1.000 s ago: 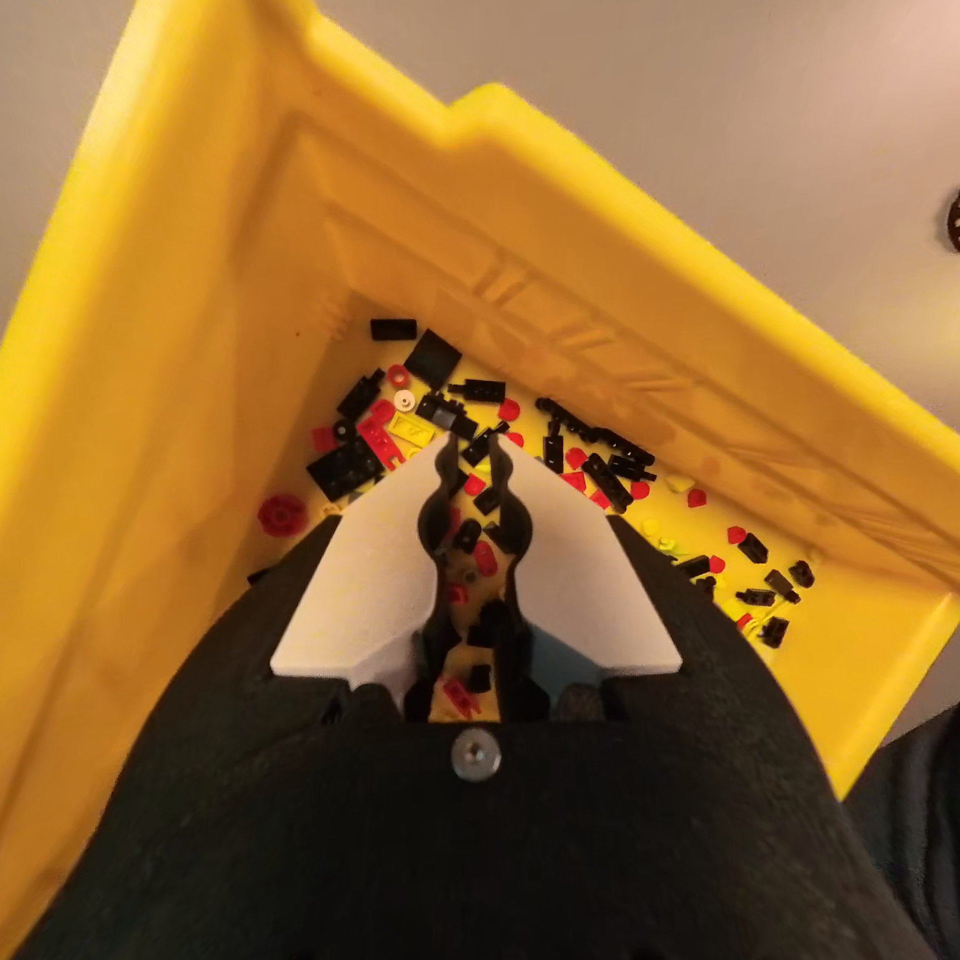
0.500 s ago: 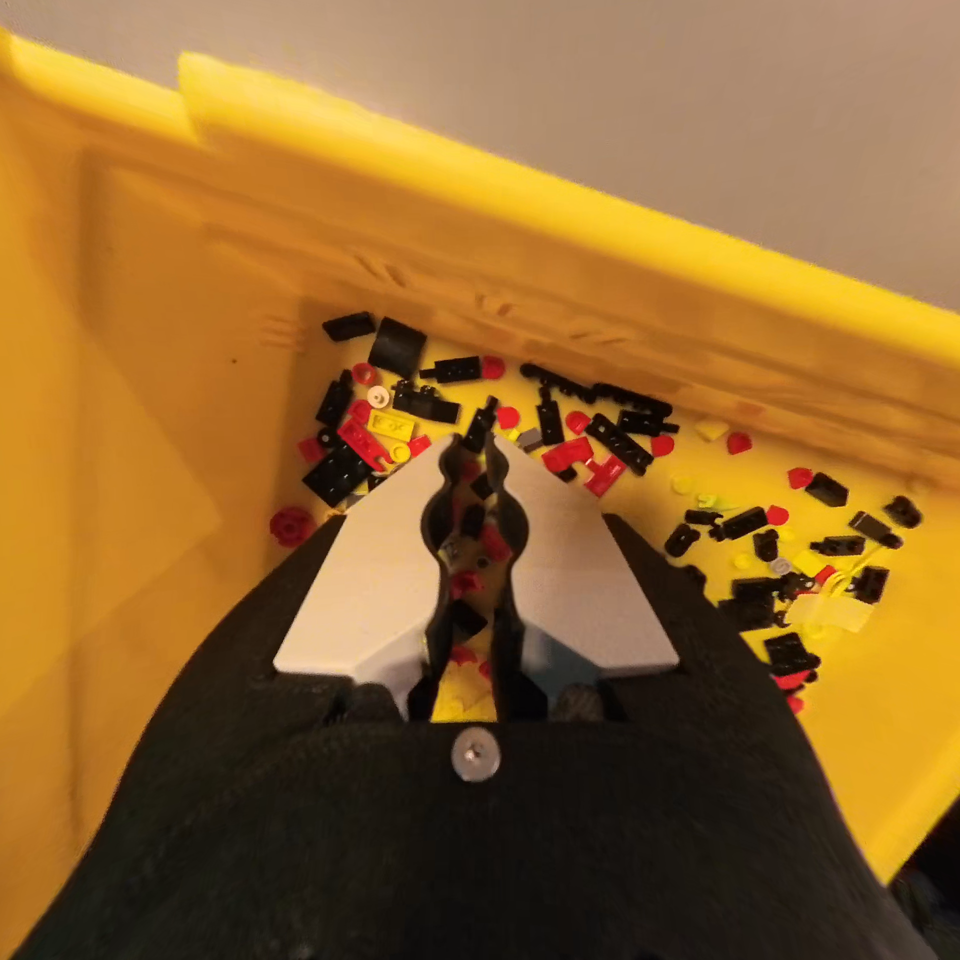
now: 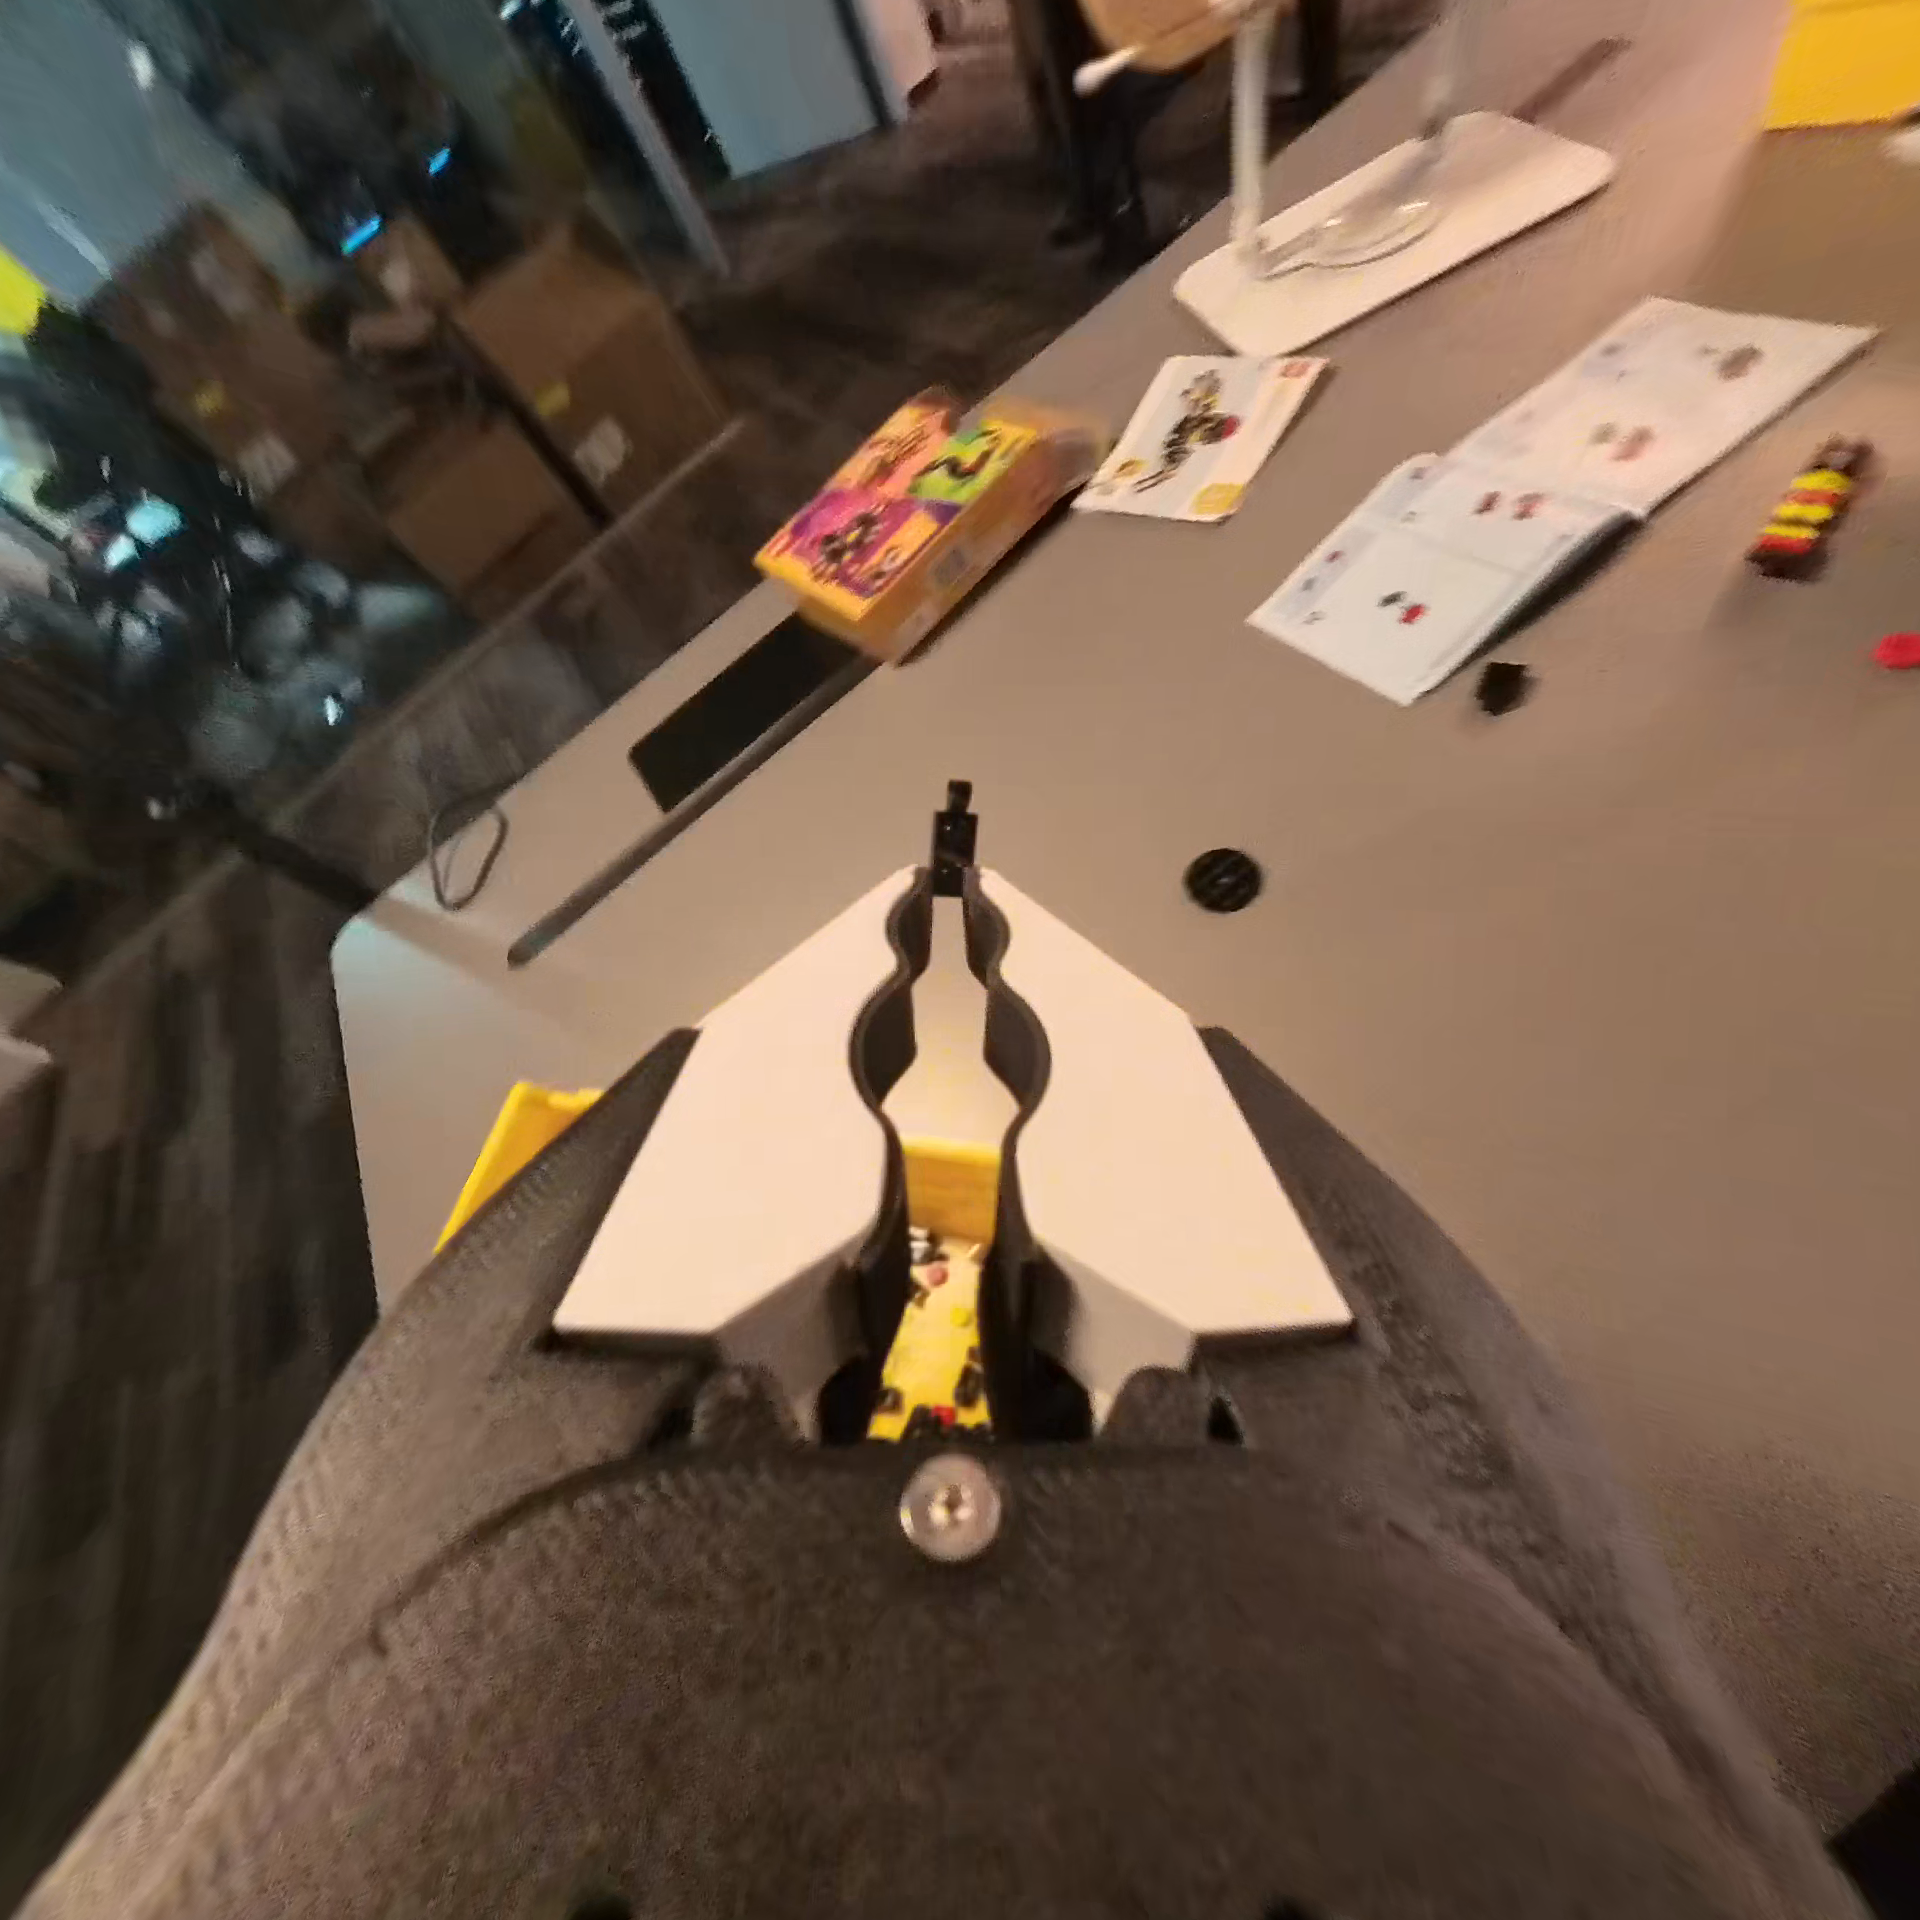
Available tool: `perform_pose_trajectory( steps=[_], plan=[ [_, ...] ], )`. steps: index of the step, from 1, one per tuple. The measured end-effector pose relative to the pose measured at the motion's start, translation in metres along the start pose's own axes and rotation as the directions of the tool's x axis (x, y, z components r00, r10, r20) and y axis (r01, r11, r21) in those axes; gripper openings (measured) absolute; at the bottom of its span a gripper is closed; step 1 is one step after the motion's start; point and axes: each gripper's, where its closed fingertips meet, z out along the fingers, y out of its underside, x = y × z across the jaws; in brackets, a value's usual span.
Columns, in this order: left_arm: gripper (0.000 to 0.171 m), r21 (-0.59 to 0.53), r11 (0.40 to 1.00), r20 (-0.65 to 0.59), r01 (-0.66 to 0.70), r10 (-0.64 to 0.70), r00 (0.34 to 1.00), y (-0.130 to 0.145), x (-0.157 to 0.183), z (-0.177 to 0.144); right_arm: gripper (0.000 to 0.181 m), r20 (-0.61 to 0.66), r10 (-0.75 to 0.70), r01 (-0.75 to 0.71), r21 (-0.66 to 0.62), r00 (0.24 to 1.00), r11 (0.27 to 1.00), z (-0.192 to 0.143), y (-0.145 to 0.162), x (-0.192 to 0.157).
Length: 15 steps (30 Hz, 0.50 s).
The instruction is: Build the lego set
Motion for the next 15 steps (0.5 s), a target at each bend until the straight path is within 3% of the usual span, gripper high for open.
perform_pose_trajectory(
  steps=[4,7,12,15],
  plan=[
    [0.005,0.028,0.996,-0.096,-0.089,0.092,0.991,-0.02,0.052,0.001,0.003,0.008,0.0,0.0,0.003,1.0,1.0,0.0,0.0,-0.001],
    [0.005,0.024,0.995,-0.131,-0.101,0.104,0.986,-0.023,0.067,0.005,0.003,0.014,0.0,0.0,0.006,1.0,1.0,0.0,-0.001,-0.002],
    [0.005,-0.012,0.998,-0.144,-0.063,0.06,0.988,-0.016,0.064,0.006,0.003,0.021,0.002,-0.002,0.007,1.0,1.0,0.001,-0.001,-0.003],
    [0.005,-0.103,0.994,-0.099,0.04,-0.05,0.994,0.004,0.039,0.0,0.003,0.026,0.001,-0.001,0.006,1.0,1.0,0.001,-0.001,-0.003]
  ],
)
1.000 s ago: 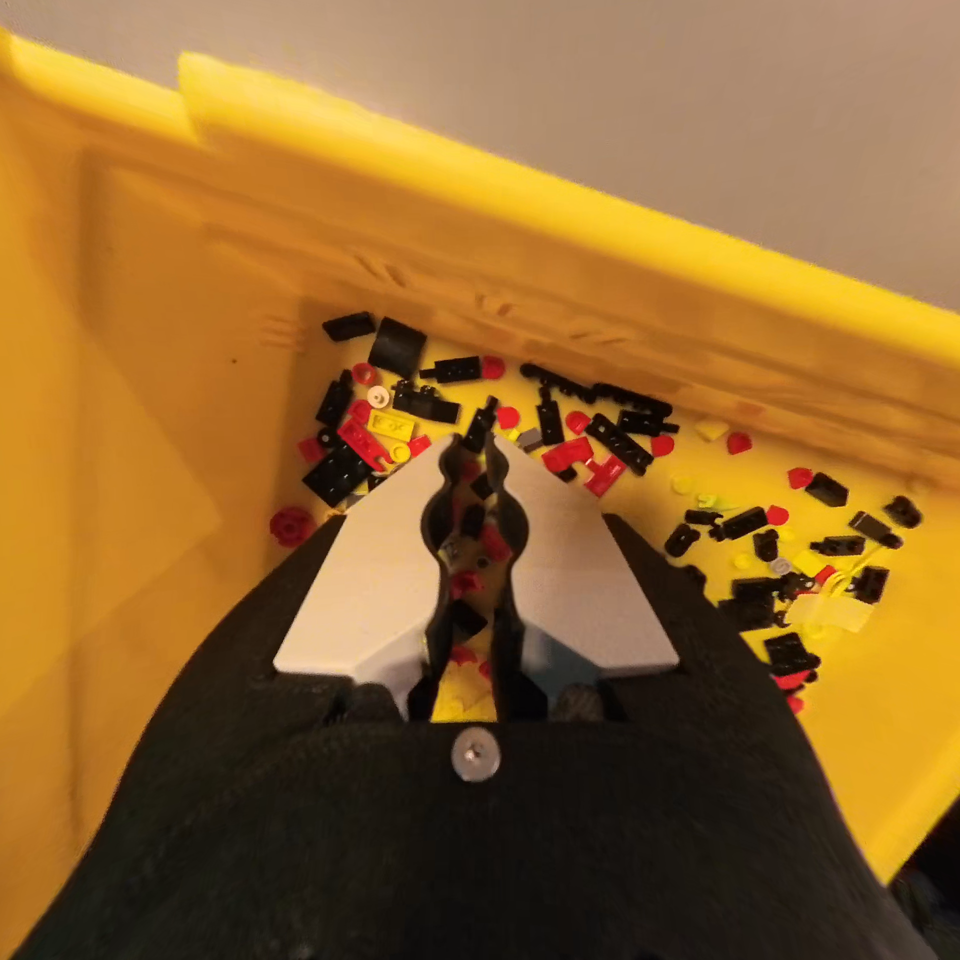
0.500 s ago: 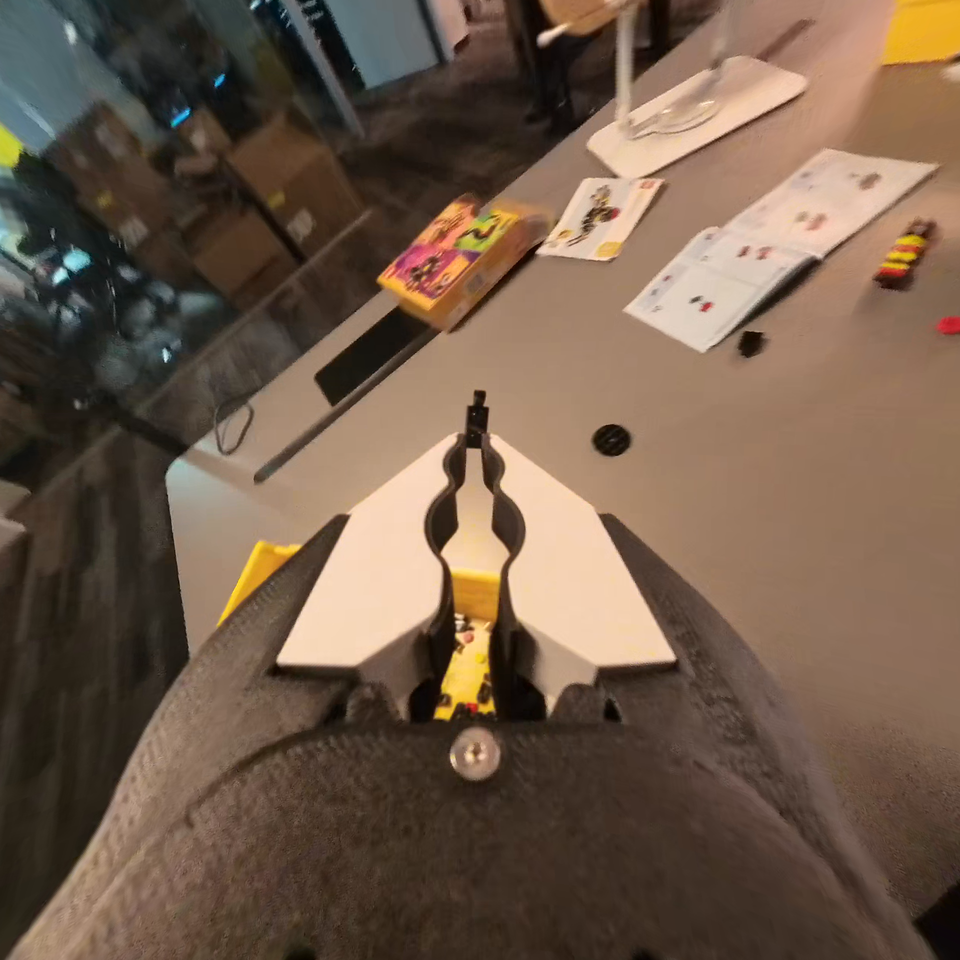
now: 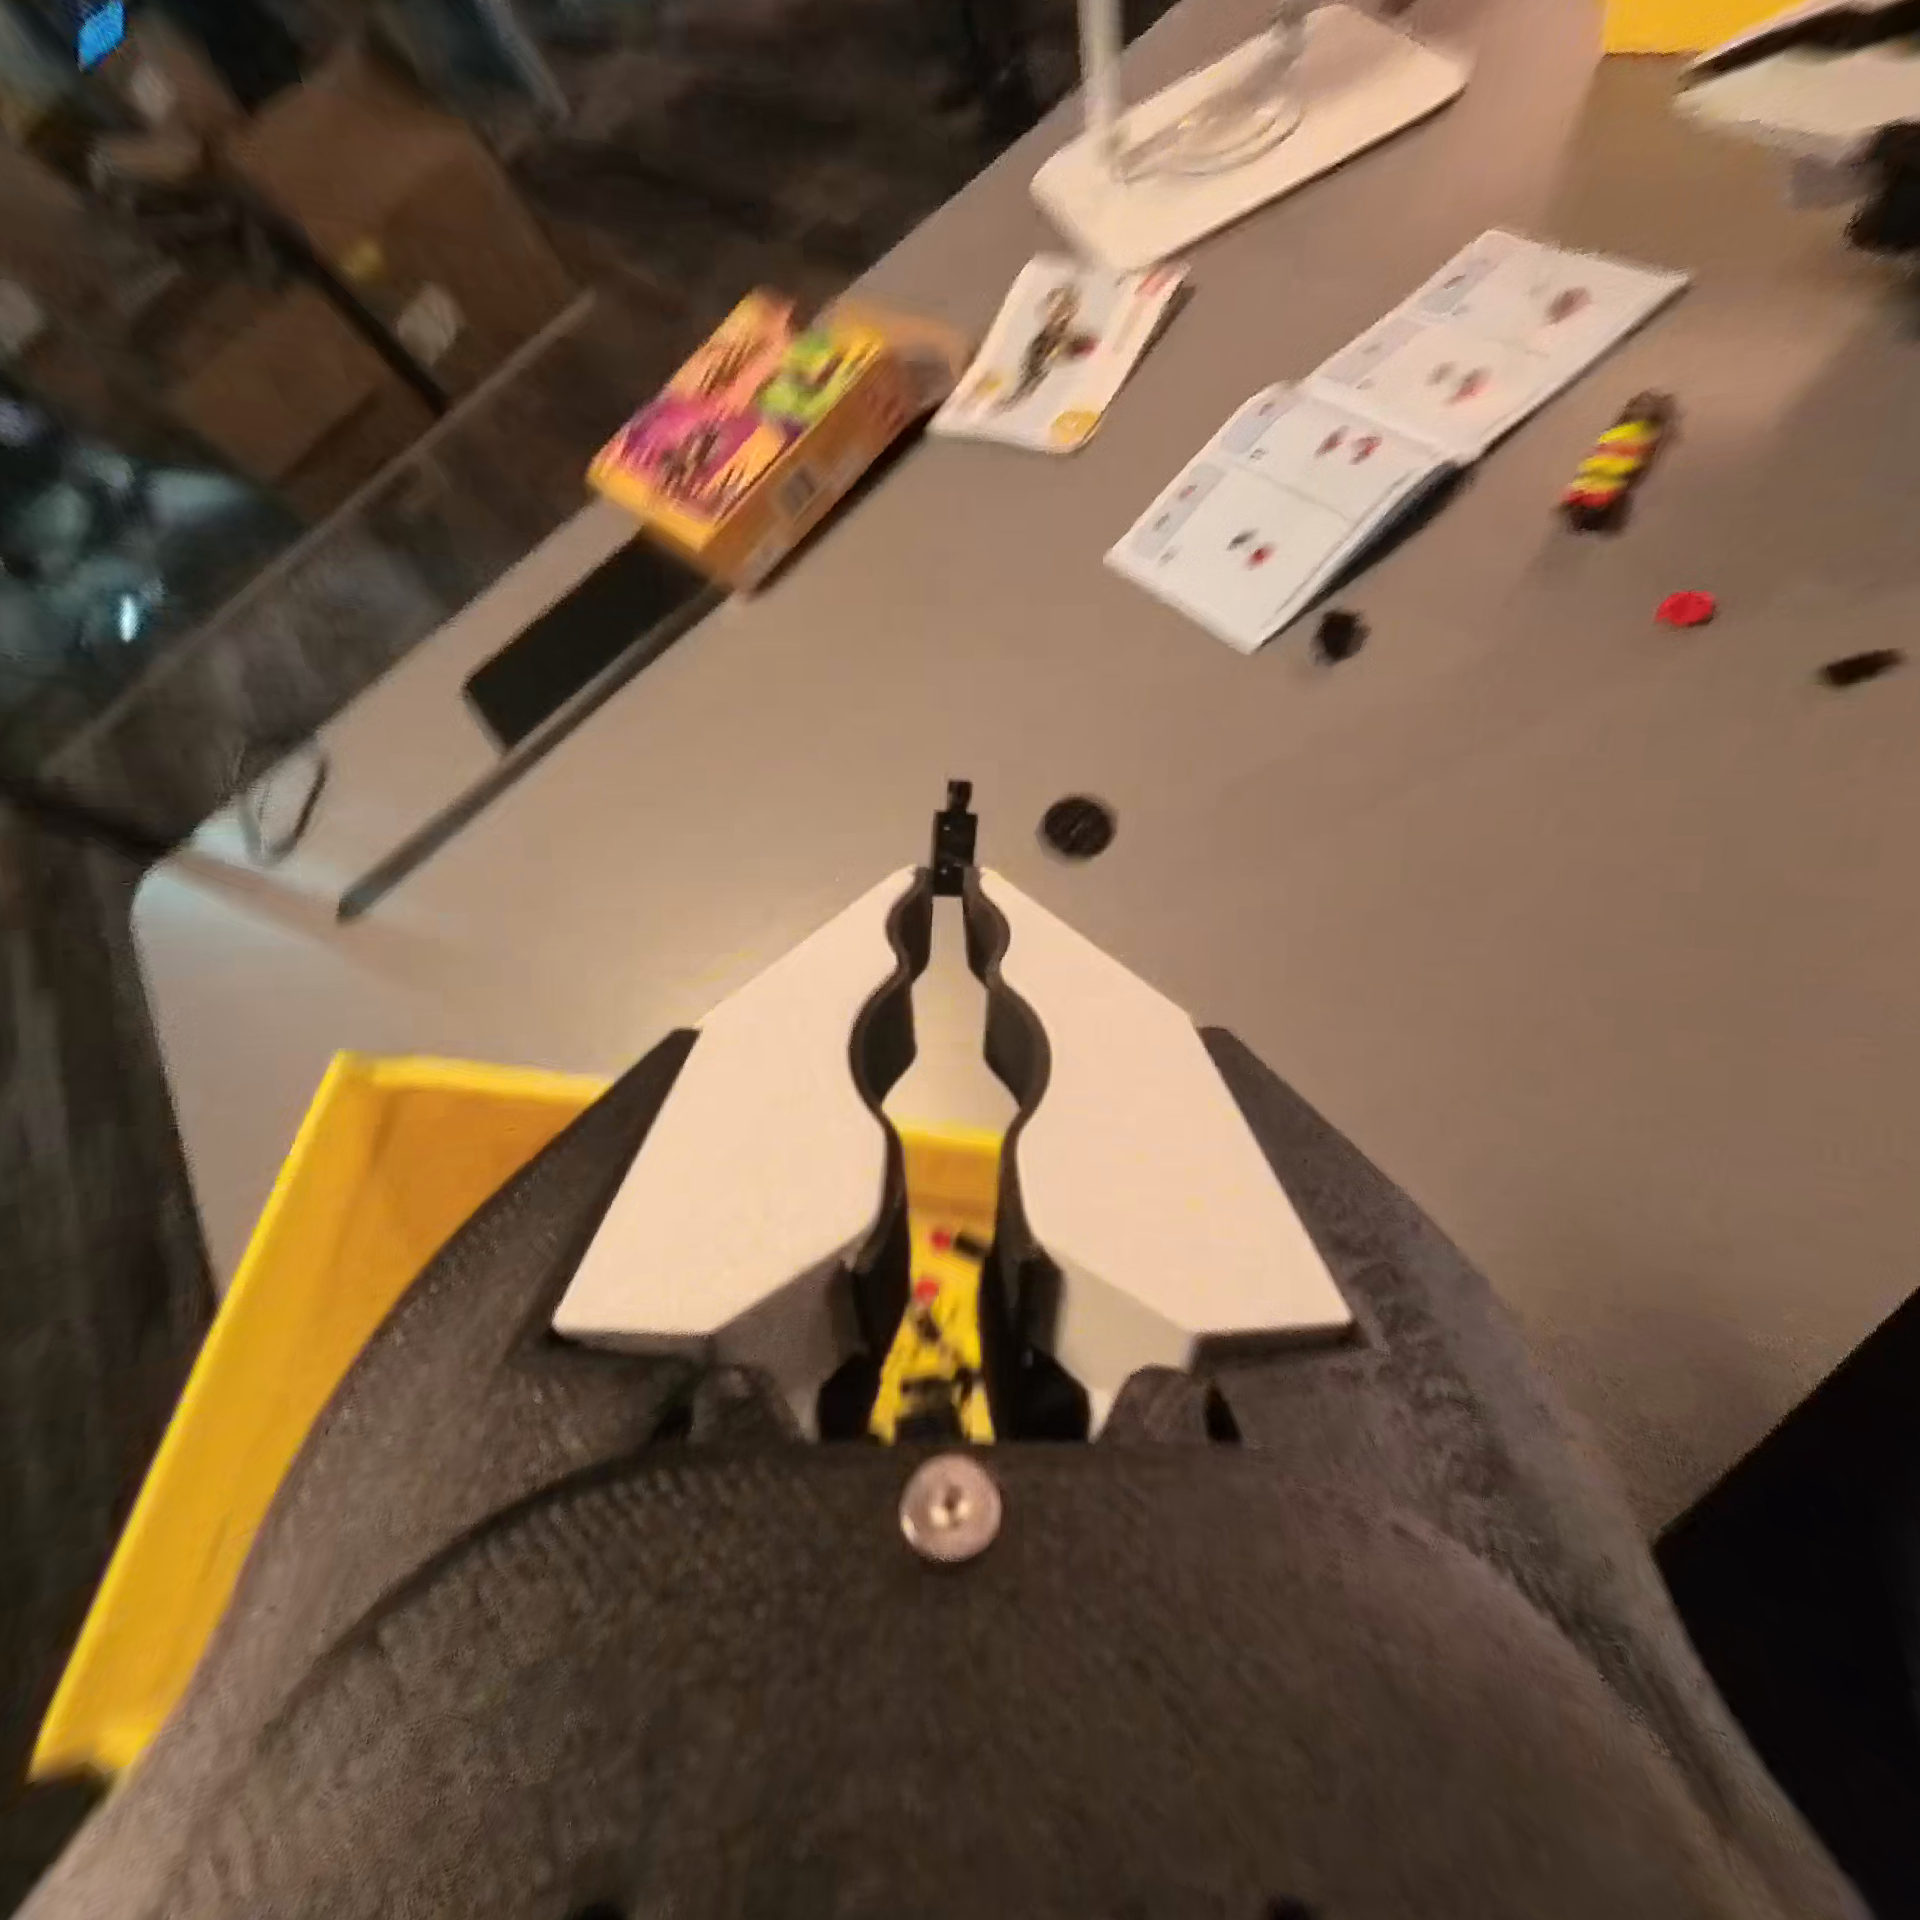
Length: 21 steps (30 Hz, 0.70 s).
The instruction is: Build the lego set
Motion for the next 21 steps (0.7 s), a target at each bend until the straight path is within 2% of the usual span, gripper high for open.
perform_pose_trajectory(
  steps=[2,4,7,10,14,17,18,21],
  plan=[
    [0.005,-0.132,0.987,0.149,0.096,-0.076,0.986,0.033,-0.039,-0.01,0.003,0.004,-0.003,0.003,-0.002,1.0,1.0,0.0,0.0,-0.001],
    [0.005,-0.314,0.929,0.273,0.197,-0.11,0.956,0.082,-0.07,-0.022,0.003,0.008,-0.006,0.006,-0.002,1.0,1.0,0.001,0.0,-0.002],
    [0.005,-0.455,0.824,0.285,0.337,-0.224,0.932,0.141,-0.082,-0.023,0.003,0.013,-0.013,0.014,-0.008,1.0,1.0,0.002,0.001,-0.003],
    [0.005,-0.555,0.735,0.333,0.39,-0.233,0.914,0.192,-0.094,-0.021,0.003,0.013,-0.02,0.02,-0.008,1.0,1.0,0.002,0.001,-0.004],
    [0.006,-0.602,0.665,0.281,0.442,-0.342,0.897,0.222,-0.088,-0.008,0.003,0.006,-0.023,0.023,-0.006,1.0,1.0,0.001,0.0,-0.003],
    [0.024,-0.655,0.612,0.267,0.443,-0.36,0.894,0.235,-0.09,-0.004,0.003,0.005,-0.027,0.027,-0.008,1.0,1.0,0.001,0.001,-0.003],
    [0.027,-0.661,0.615,0.259,0.43,-0.352,0.9,0.236,-0.092,0.0,0.003,0.006,-0.028,0.028,-0.009,1.0,1.0,0.001,0.001,-0.004],
    [0.025,-0.621,0.679,0.215,0.392,-0.333,0.918,0.224,-0.106,0.018,0.003,0.008,-0.03,0.03,-0.013,1.0,0.999,0.001,0.001,-0.004]
  ],
)
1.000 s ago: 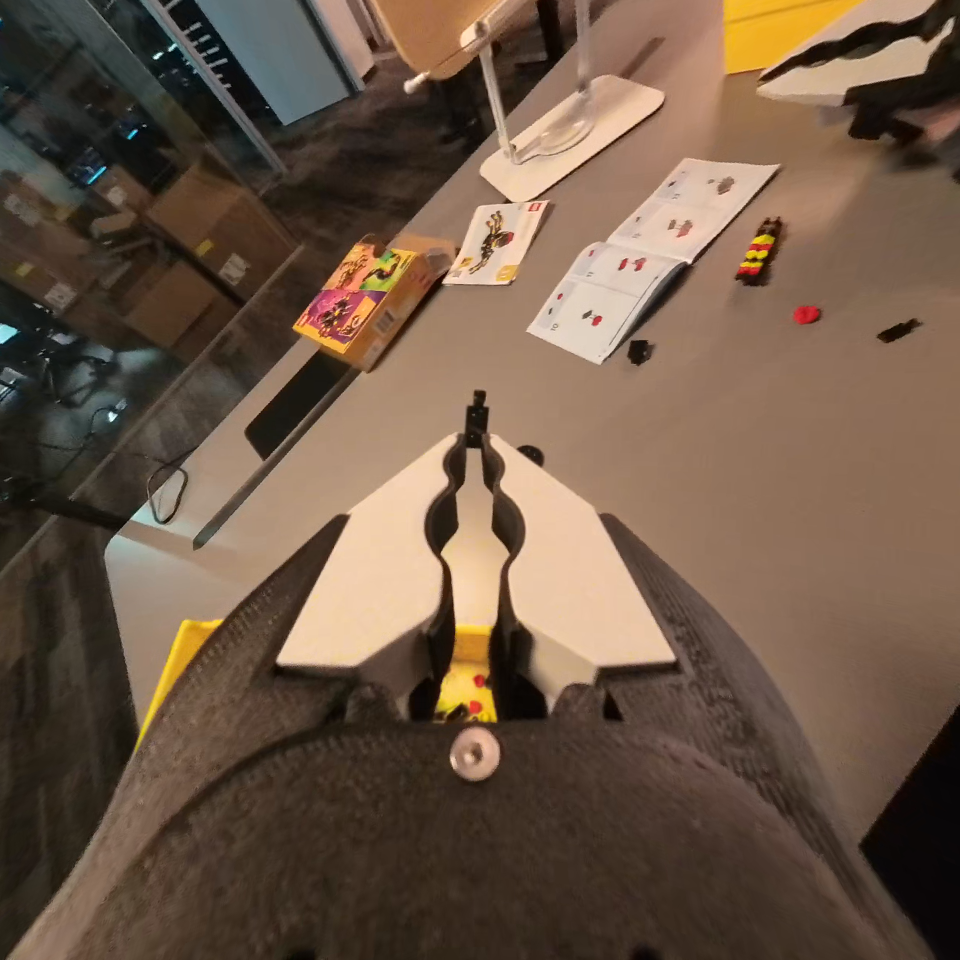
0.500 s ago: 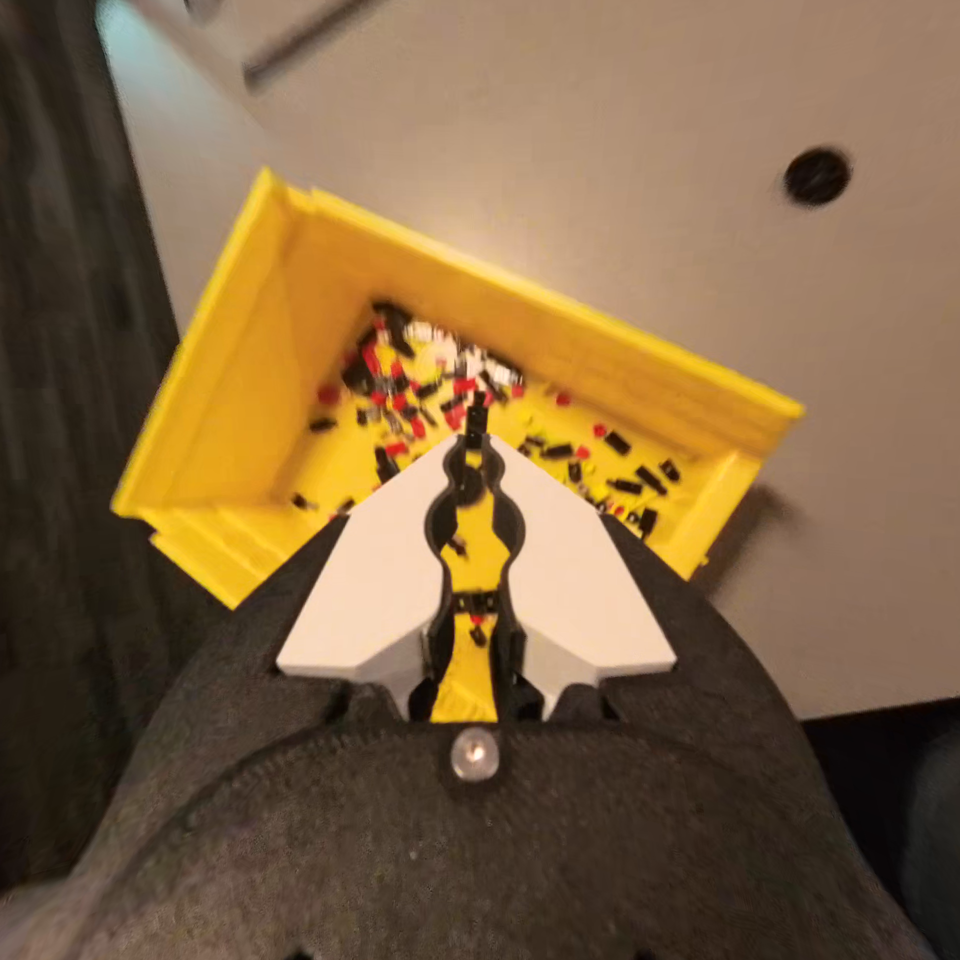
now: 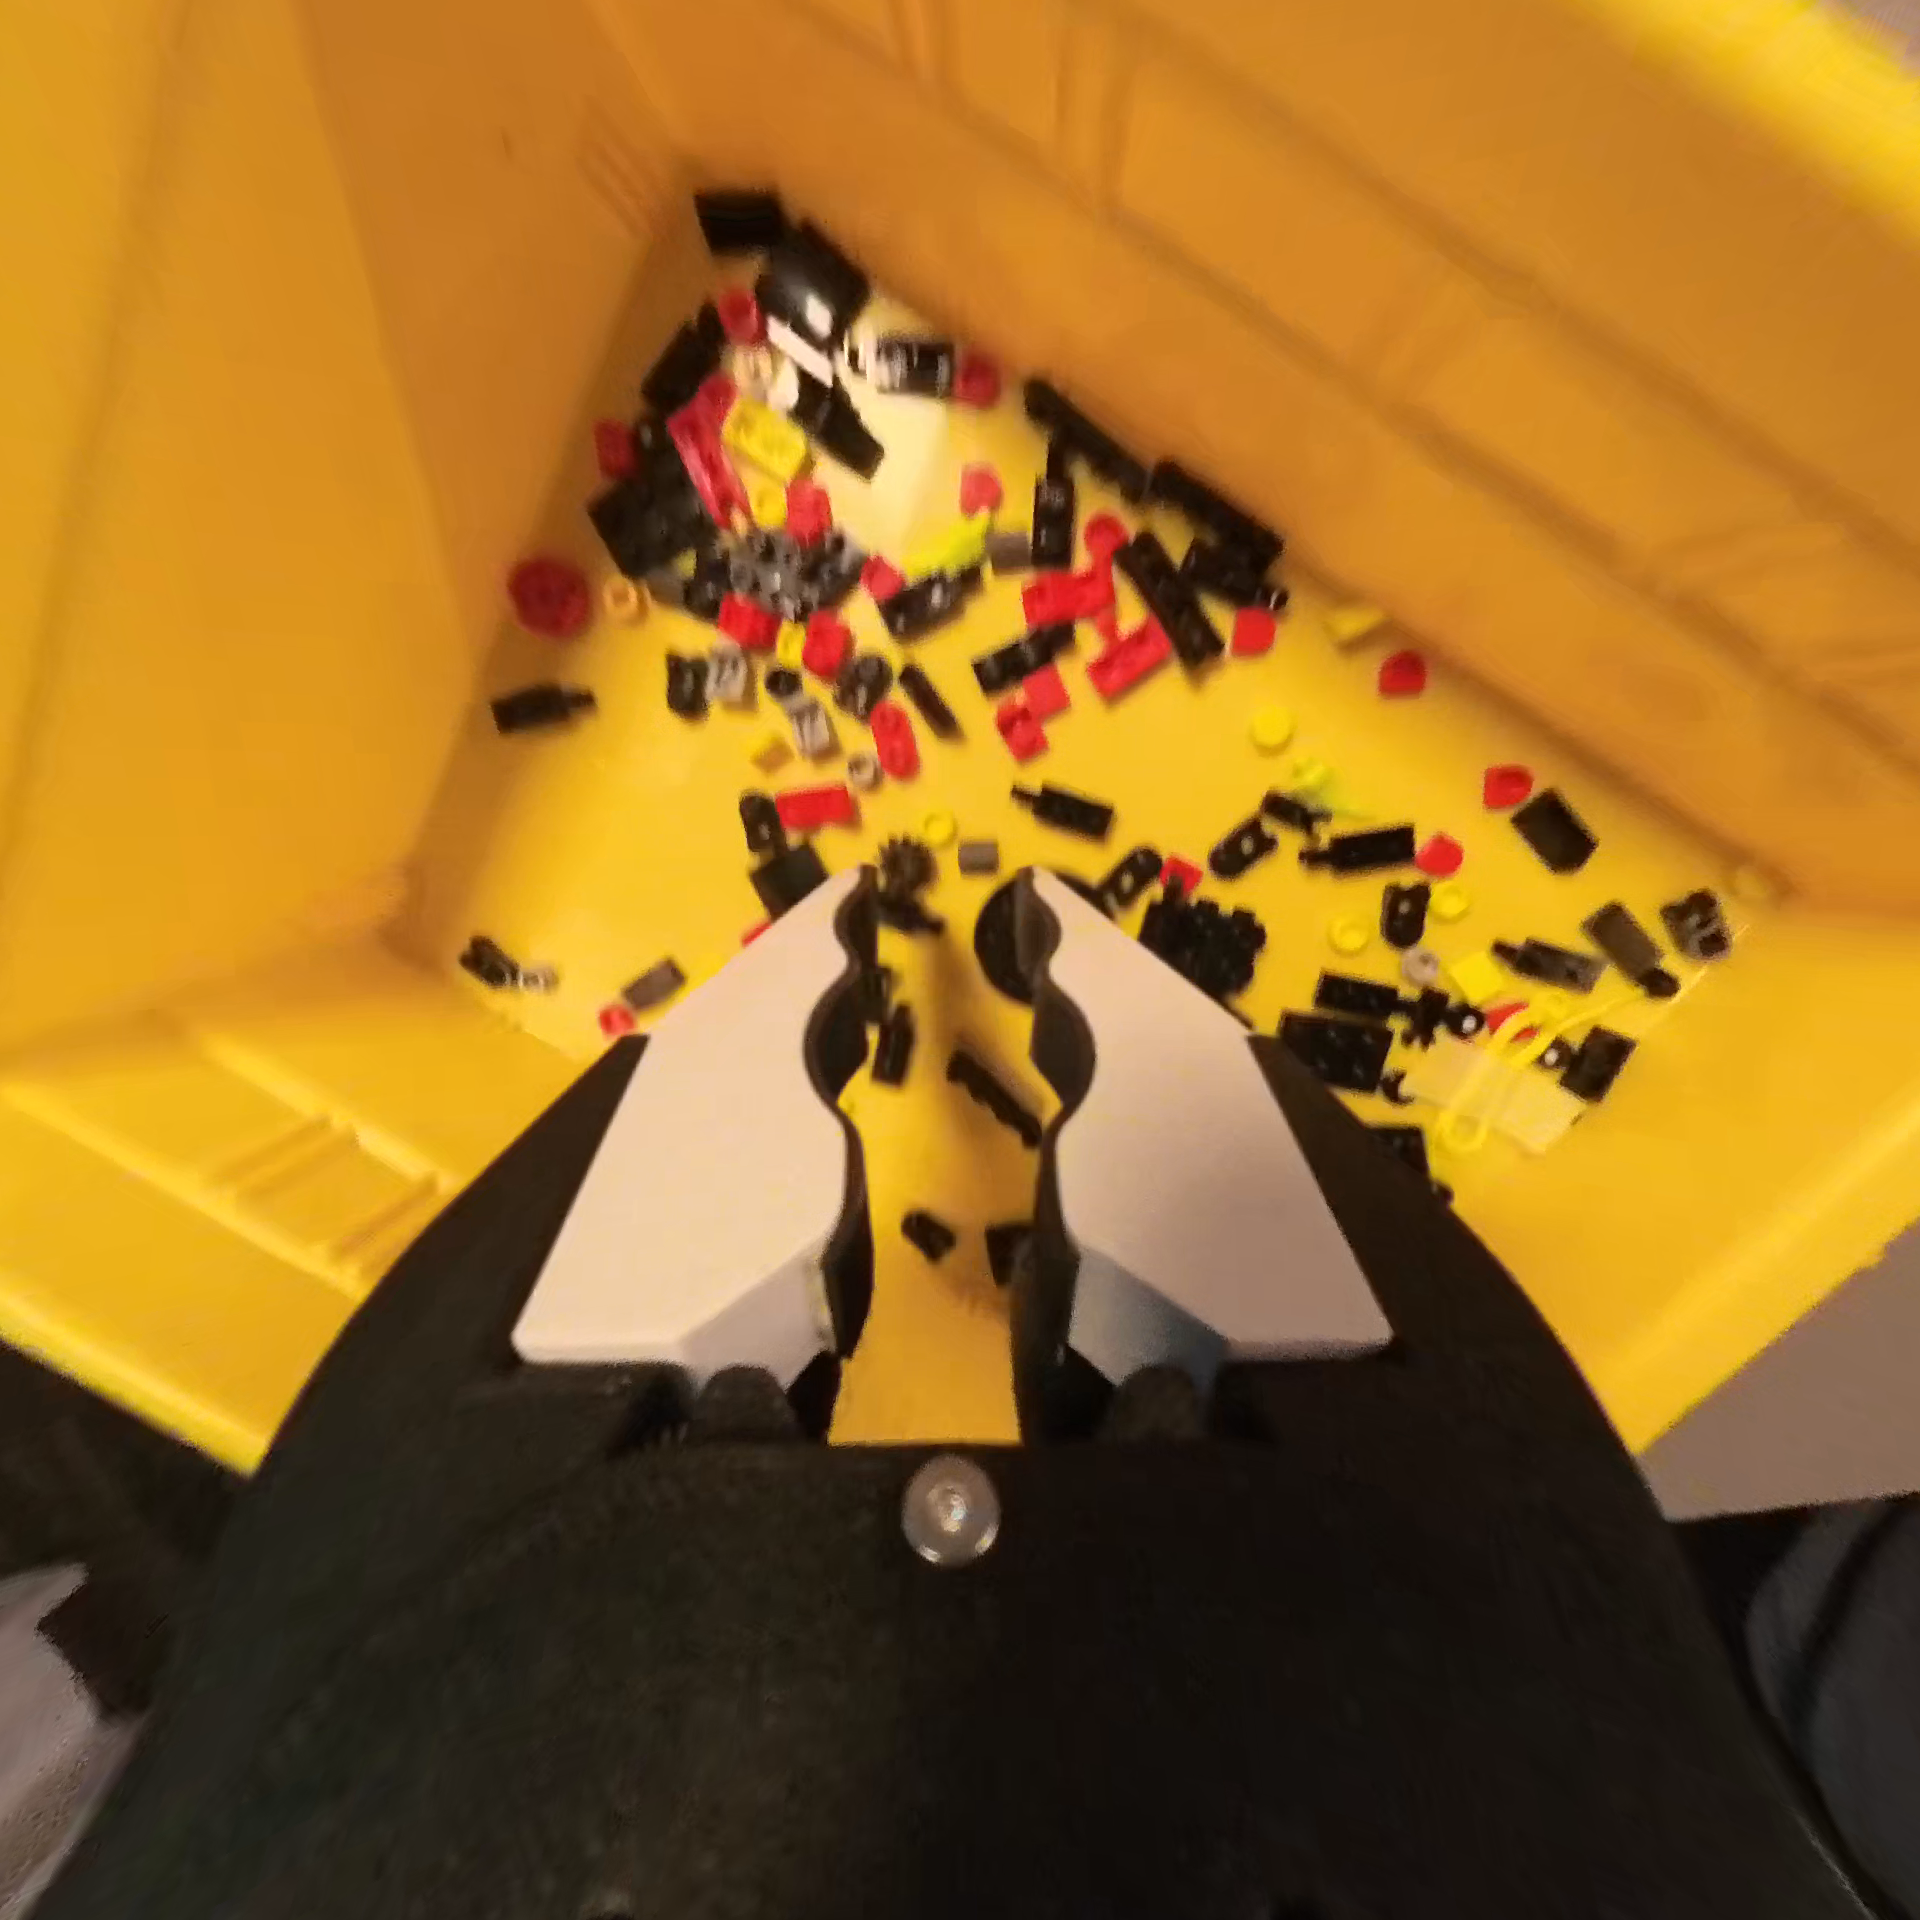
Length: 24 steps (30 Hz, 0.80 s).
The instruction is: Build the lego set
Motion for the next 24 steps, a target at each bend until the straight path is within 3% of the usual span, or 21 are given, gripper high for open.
perform_pose_trajectory(
  steps=[7,12,18,24],
  plan=[
    [0.013,0.124,0.99,-0.139,0.073,-0.055,0.989,-0.058,-0.013,0.014,0.003,0.0,-0.001,0.001,-0.003,1.0,1.0,0.0,0.001,0.0],
    [0.011,0.094,0.988,-0.264,0.126,-0.098,0.96,-0.072,-0.01,0.025,0.003,0.003,-0.005,0.005,-0.006,1.0,1.0,0.001,0.001,0.0],
    [0.012,0.122,0.989,-0.298,0.079,-0.04,0.954,-0.088,-0.007,0.031,0.003,0.006,-0.011,0.012,-0.011,1.0,1.0,0.001,0.002,-0.001],
    [0.011,0.071,0.995,-0.302,0.067,-0.043,0.952,-0.094,-0.007,0.045,0.003,0.005,-0.012,0.012,-0.01,1.0,1.0,0.001,0.001,-0.001]
  ],
)
